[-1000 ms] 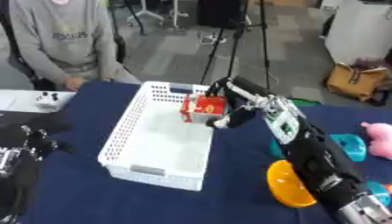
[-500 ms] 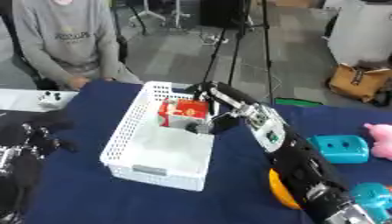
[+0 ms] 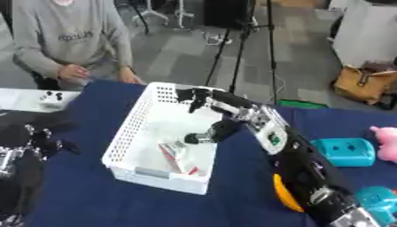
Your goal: Pick up objects on the table and place them in the box.
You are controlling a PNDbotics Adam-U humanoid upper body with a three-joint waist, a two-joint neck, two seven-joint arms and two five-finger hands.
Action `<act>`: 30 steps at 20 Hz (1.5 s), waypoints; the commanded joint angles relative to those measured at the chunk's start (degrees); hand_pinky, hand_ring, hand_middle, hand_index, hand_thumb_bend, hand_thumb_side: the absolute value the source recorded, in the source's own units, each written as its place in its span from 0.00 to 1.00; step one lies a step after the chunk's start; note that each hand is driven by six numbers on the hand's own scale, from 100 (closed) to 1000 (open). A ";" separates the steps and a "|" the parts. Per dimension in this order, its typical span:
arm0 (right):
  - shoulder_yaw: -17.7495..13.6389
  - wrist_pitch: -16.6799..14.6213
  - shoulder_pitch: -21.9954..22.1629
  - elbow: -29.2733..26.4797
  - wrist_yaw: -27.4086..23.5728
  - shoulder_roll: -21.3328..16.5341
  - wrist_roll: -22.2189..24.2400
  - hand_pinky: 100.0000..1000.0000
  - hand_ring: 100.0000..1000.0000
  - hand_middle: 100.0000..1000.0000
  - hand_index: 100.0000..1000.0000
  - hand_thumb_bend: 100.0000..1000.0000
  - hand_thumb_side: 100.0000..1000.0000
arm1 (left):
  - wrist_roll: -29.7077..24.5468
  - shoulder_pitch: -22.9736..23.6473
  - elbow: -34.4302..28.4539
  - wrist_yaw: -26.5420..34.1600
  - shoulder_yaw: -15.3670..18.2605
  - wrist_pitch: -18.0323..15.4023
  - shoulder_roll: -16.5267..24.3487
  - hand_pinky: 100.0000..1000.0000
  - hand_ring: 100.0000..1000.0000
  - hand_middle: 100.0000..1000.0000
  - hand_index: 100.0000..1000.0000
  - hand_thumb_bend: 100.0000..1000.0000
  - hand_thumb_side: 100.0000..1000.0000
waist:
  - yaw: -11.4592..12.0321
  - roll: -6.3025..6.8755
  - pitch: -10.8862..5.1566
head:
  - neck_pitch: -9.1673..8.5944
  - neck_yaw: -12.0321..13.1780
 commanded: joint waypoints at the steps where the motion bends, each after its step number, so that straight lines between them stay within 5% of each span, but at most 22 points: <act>1: -0.53 0.47 -0.99 -1.93 0.89 -0.88 -0.38 0.79 0.73 0.95 0.95 0.62 0.54 | -0.22 -0.72 -0.98 0.14 -0.06 -0.04 0.37 0.47 0.74 0.75 0.77 0.23 1.00 | -0.09 0.20 -0.81 | -0.45 0.14; 8: -0.63 1.31 -0.79 -3.04 2.23 -1.53 -3.01 0.75 0.69 0.92 0.93 0.61 0.53 | -0.14 -0.58 -0.86 0.02 0.04 -0.05 0.44 0.47 0.74 0.75 0.77 0.23 1.00 | -0.84 0.04 -0.82 | -0.41 0.36; 9: -0.64 1.40 -0.79 -3.22 2.23 -1.62 -3.35 0.71 0.66 0.90 0.92 0.34 0.74 | -0.15 -0.57 -0.85 0.02 0.03 -0.06 0.44 0.47 0.74 0.75 0.77 0.22 0.90 | -0.93 0.02 -0.82 | -0.41 0.20; 10: -0.69 1.30 -0.93 -3.88 1.90 -2.21 -4.13 0.67 0.63 0.88 0.91 0.53 0.53 | -0.14 -0.52 -0.81 -0.01 0.08 -0.06 0.55 0.47 0.74 0.75 0.77 0.23 1.00 | -1.75 -0.16 -0.85 | -0.42 0.43; 25: 0.83 1.49 2.81 -13.04 -6.52 -11.20 -9.39 0.53 0.53 0.80 0.87 0.42 0.49 | 0.97 0.65 0.31 -1.29 1.14 -0.23 1.67 0.46 0.74 0.75 0.77 0.24 1.00 | -11.67 -1.56 -1.27 | -0.78 3.15; 30: -0.80 3.76 9.84 -20.02 -13.95 -16.84 -8.87 0.48 0.46 0.75 0.84 0.42 0.49 | 1.40 1.44 0.73 -1.79 1.57 -0.27 1.67 0.46 0.74 0.75 0.76 0.23 1.00 | -16.03 -0.91 -0.89 | -0.19 5.46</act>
